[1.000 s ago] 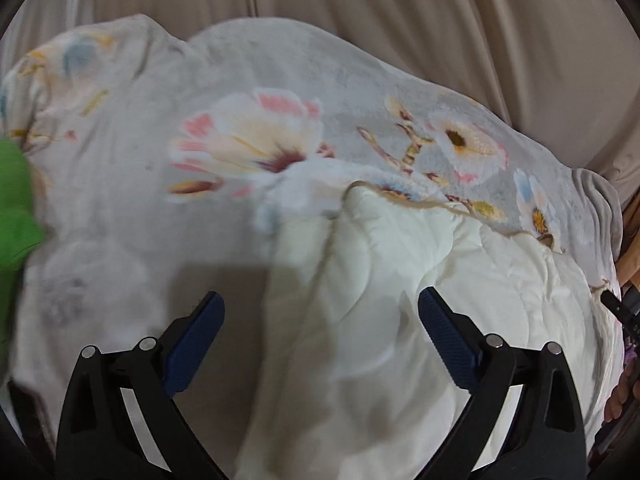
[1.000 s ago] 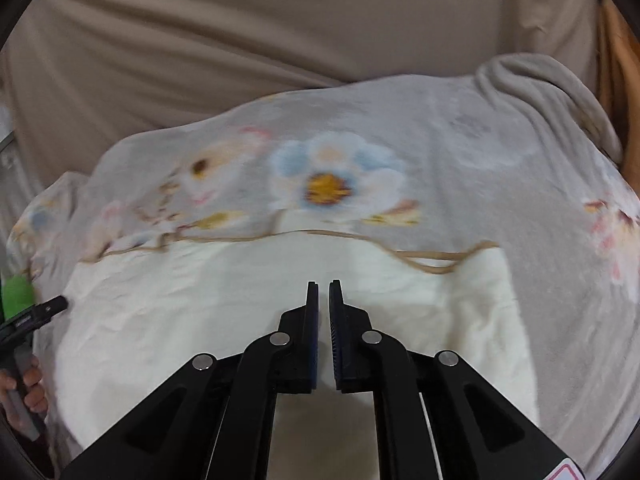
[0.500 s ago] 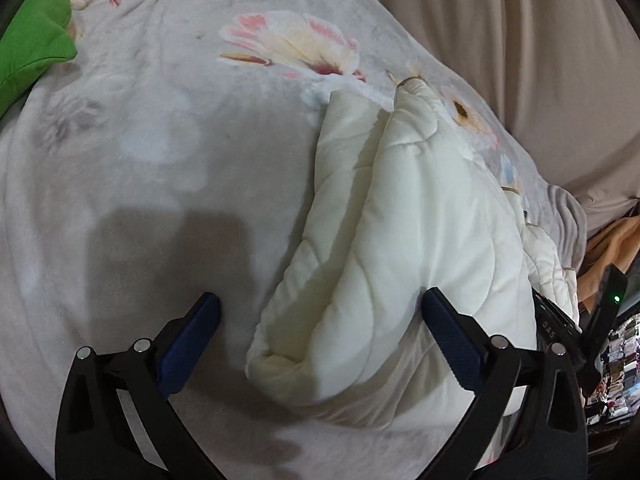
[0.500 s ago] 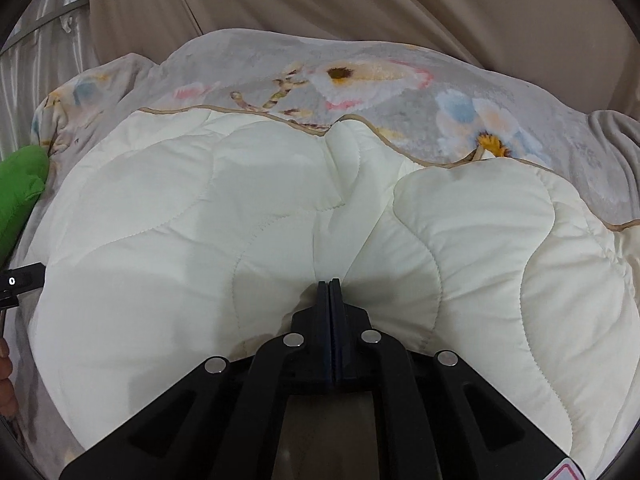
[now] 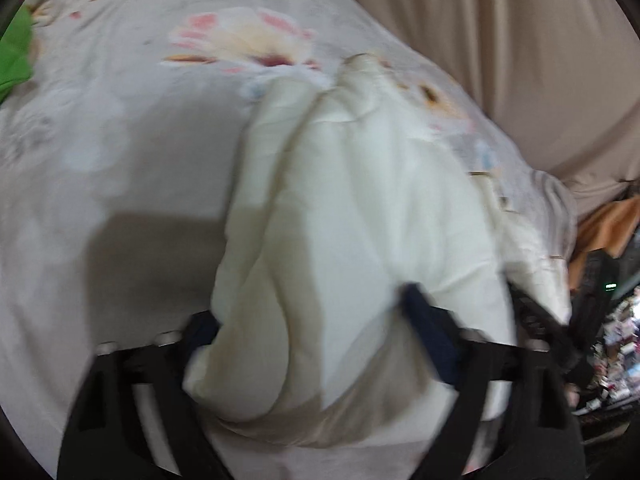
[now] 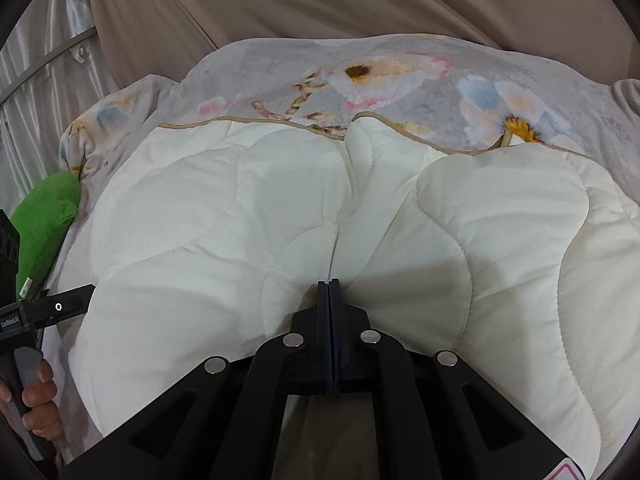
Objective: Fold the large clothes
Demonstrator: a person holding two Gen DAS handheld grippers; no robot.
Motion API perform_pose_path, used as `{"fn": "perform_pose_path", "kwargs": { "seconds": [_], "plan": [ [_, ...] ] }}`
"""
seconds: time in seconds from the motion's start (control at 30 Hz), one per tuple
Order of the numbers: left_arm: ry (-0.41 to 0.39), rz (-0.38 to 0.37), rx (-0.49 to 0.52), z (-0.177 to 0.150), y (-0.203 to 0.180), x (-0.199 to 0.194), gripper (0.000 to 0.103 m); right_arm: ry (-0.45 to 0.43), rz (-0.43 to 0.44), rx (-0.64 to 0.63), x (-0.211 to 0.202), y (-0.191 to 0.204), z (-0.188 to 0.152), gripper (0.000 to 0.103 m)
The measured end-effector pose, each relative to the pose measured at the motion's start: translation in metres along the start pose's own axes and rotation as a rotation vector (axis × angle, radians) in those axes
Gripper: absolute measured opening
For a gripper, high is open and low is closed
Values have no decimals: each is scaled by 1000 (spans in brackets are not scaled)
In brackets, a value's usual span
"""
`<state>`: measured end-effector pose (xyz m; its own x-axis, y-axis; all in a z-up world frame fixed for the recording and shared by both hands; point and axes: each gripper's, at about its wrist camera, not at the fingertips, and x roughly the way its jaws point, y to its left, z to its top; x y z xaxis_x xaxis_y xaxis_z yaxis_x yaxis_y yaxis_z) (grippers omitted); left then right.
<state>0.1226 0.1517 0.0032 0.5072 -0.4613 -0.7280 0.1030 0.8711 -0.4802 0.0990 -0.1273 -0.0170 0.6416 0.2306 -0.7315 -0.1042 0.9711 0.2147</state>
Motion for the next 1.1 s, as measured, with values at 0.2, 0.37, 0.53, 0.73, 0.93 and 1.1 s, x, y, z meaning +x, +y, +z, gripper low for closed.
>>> {"fn": "perform_pose_path", "kwargs": {
  "seconds": [0.2, 0.37, 0.53, 0.73, 0.93, 1.1],
  "plan": [
    [-173, -132, 168, 18, -80, -73, 28, -5, 18, 24, -8, -5, -1, 6],
    [-238, -243, 463, -7, -198, -102, 27, -29, 119, 120, -67, -20, -21, 6],
    [-166, -332, 628, -35, -277, -73, 26, 2, 278, 250, -101, -41, -83, 6],
    [3, -290, 697, -76, -325, 3, 24, 12, 418, 458, -97, -67, -130, 5],
    [46, -211, 749, -114, -345, 48, 25, -143, 210, 509, -178, -113, -177, 7],
    [100, -153, 784, -148, -351, 89, 26, -245, 113, 604, -229, -156, -199, 8]
  ]
}}
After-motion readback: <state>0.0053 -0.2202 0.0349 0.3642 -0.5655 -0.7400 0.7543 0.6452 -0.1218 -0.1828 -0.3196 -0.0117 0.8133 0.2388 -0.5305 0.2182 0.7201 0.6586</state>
